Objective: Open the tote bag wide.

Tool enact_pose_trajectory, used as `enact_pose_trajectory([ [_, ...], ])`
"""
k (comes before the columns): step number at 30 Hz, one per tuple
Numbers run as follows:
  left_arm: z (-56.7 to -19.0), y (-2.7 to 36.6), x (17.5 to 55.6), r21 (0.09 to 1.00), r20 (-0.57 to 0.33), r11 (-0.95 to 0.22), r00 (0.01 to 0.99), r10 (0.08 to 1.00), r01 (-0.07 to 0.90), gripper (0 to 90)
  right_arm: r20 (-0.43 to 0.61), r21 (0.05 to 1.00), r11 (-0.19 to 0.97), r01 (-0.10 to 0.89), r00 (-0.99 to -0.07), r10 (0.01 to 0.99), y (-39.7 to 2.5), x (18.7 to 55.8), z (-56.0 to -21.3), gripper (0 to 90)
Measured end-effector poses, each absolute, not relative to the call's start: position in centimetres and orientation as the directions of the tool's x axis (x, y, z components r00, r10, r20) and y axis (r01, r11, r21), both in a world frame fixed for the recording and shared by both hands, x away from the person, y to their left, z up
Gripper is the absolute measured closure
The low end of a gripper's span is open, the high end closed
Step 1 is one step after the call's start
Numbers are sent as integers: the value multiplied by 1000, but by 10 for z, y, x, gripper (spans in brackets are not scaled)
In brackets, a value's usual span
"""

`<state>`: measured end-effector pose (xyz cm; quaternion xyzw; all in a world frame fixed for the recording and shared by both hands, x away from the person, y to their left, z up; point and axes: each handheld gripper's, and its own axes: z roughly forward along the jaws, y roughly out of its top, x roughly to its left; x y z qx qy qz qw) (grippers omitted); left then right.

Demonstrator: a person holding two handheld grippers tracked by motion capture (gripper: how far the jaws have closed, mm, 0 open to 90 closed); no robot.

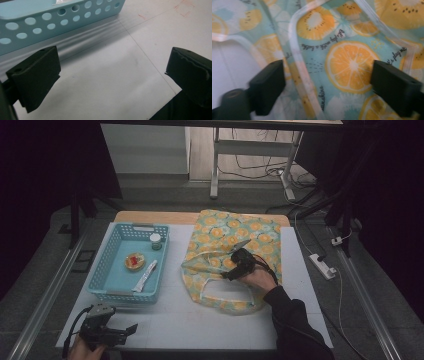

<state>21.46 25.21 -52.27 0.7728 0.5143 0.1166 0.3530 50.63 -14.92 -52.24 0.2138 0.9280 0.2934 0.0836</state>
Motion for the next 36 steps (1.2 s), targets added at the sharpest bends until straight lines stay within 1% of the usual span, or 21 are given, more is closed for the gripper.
enact_pose_trajectory([
  [4,-523,252,214,666,-180,-225,446,877,711,0,-23,591,726,351,-893,450,-152,501,-520,393],
  [8,-523,252,215,666,-179,-227,447,876,711,0,-20,601,718,351,-892,452,-153,494,-519,551],
  [13,-523,251,215,664,-178,-228,447,877,712,0,-25,588,733,343,-898,439,-149,487,-516,787],
  [16,-523,251,215,662,-177,-229,446,877,713,0,-5,588,727,355,-897,442,-149,486,-516,886],
  [17,-523,251,215,663,-176,-229,446,878,713,0,0,589,726,355,-898,439,-149,486,-517,898],
  [22,-523,251,215,661,-178,-230,446,877,715,0,1,562,748,353,-905,426,-147,488,-512,900],
  [29,-523,251,215,659,-178,-231,446,877,716,0,34,609,706,361,-901,432,-153,490,-500,900],
  [36,-523,251,215,659,-180,-227,443,878,717,0,41,643,682,348,-905,423,-155,488,-484,900],
])
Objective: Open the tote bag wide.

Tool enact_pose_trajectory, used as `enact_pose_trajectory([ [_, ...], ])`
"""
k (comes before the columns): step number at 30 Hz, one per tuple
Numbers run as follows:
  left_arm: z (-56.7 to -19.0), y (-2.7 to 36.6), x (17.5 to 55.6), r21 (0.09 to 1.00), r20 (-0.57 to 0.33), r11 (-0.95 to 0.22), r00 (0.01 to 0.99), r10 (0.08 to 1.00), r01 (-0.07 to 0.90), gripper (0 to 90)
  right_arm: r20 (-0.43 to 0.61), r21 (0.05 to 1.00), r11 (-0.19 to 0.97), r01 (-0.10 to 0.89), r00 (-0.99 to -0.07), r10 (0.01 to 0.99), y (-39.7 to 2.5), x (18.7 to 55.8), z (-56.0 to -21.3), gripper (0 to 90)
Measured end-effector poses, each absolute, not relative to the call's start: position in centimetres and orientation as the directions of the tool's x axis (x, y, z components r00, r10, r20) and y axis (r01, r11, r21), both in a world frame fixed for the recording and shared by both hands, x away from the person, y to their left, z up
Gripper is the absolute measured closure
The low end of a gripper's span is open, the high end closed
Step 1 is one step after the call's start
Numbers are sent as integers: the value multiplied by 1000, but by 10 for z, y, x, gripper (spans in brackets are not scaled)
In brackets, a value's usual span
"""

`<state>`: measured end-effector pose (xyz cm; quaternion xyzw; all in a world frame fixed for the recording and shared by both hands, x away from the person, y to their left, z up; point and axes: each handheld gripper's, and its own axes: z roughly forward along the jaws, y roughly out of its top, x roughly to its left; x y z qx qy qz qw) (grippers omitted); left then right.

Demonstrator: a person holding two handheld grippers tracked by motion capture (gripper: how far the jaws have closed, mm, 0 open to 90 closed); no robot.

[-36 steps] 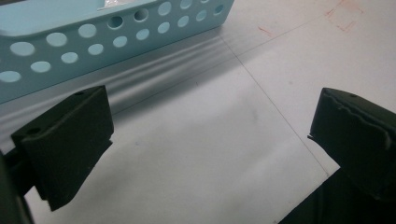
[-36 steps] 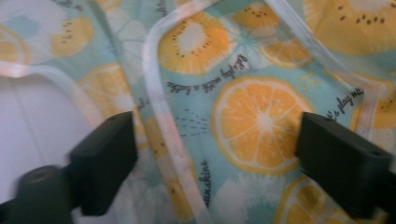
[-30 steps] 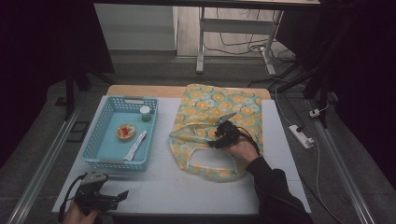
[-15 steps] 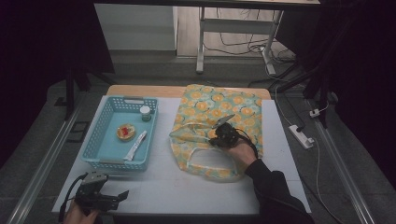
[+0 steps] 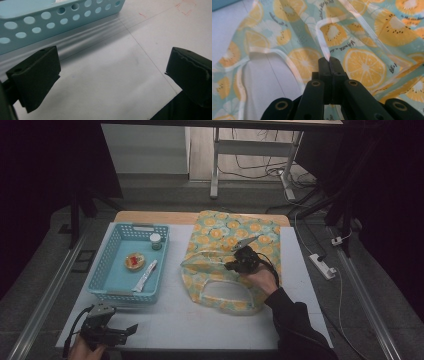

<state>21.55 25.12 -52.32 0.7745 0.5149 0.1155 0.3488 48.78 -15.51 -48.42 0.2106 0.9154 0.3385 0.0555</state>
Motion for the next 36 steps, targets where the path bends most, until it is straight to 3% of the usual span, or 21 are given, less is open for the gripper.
enact_pose_trajectory([
  [4,-523,251,216,657,-181,-226,442,879,719,0,93,653,654,381,-898,430,-156,489,-475,900],
  [36,-523,251,216,656,-184,-223,439,879,721,0,24,740,603,299,-907,421,-159,469,-419,900],
])
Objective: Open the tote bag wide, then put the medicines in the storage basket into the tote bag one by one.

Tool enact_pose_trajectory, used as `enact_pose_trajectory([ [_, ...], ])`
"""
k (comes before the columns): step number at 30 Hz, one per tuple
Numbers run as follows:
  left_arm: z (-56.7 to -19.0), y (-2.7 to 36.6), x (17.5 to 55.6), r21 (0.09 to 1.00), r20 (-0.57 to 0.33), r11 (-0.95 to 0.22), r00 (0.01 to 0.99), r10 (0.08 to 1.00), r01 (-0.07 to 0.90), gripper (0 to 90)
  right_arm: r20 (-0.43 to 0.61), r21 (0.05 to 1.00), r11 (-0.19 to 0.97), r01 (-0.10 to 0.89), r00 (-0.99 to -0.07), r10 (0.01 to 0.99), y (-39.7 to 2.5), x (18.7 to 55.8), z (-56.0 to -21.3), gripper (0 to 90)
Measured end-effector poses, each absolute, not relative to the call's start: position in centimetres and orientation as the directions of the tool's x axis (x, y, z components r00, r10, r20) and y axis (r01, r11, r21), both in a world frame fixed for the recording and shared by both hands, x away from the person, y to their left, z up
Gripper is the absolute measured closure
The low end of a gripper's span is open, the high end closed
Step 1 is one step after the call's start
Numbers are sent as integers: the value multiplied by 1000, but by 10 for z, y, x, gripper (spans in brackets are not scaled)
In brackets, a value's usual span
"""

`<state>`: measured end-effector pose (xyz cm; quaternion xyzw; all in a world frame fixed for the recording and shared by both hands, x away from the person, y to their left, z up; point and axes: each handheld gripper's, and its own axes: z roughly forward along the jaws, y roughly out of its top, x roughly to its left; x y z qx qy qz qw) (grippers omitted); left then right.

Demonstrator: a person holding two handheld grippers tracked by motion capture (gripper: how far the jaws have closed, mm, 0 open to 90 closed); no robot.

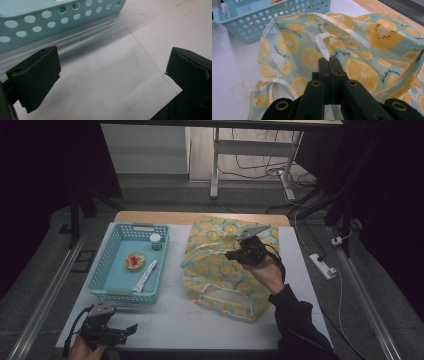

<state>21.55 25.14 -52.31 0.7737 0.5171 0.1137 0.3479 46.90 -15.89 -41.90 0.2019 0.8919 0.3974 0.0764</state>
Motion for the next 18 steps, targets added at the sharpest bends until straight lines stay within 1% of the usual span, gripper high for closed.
enact_pose_trajectory([
  [7,-523,251,216,654,-190,-223,442,877,723,0,38,739,596,316,-902,431,-164,473,-420,900],
  [18,-522,254,215,667,-205,-210,447,871,715,0,35,755,575,316,-895,446,-167,474,-419,900],
])
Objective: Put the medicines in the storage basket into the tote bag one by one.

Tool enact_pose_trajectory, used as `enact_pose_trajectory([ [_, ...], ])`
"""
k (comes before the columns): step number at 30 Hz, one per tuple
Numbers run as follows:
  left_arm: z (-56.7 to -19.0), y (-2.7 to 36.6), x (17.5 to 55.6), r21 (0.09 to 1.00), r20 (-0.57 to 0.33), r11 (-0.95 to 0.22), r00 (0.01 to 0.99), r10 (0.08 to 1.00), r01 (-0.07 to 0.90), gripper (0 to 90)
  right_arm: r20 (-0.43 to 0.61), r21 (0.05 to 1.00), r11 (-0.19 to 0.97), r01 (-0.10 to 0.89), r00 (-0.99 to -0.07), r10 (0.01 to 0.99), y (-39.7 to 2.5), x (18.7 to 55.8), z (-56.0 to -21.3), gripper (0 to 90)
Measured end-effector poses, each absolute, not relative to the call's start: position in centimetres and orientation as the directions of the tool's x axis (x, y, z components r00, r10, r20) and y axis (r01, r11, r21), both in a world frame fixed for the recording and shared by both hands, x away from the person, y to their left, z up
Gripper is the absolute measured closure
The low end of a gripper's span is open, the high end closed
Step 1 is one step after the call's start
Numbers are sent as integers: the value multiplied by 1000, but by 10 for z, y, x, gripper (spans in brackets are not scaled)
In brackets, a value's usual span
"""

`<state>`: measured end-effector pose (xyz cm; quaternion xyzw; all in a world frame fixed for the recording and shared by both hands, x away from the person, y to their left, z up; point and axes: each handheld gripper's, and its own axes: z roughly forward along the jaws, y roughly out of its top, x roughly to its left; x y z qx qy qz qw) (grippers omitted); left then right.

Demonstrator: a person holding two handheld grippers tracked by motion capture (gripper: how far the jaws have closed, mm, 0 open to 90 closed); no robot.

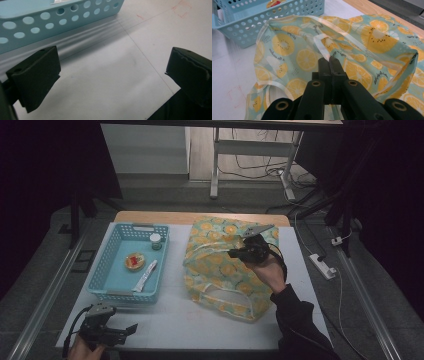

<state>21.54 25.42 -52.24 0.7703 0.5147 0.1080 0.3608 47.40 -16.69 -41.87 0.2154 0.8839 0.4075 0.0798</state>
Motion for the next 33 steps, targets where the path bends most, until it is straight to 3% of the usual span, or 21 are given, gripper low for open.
enact_pose_trajectory([
  [14,-517,254,214,675,-222,-199,452,864,711,0,28,750,587,306,-901,433,-163,472,-420,900],
  [27,-506,259,215,719,-285,-176,517,808,672,0,29,751,584,306,-900,435,-163,472,-421,900],
  [33,-500,258,217,736,-269,-205,557,786,645,0,19,754,586,297,-901,432,-162,470,-420,900],
])
